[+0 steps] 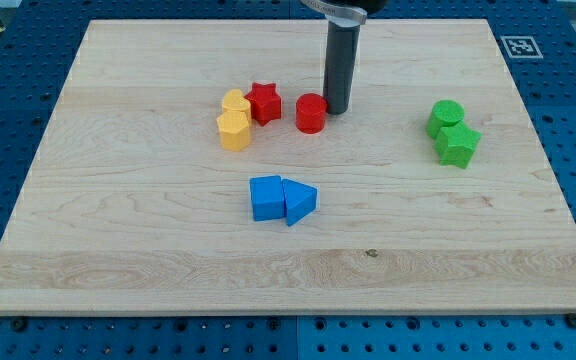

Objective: Move the red circle below the red star

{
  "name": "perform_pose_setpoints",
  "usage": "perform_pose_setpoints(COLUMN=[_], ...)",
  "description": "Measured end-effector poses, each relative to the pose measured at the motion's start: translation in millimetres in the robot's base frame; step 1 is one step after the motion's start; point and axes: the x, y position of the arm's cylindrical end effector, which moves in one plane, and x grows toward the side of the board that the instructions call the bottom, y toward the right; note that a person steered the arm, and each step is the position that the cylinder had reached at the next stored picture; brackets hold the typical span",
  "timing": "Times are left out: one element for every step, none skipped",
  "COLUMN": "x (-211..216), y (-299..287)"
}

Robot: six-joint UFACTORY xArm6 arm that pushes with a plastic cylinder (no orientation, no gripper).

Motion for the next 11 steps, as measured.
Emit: perform_pose_setpoints(x=[0,1,6,12,13,13,13,18,31,43,59], y=[-23,-36,-38,-46,-53,-53,-53,-53,-53,-51,-51])
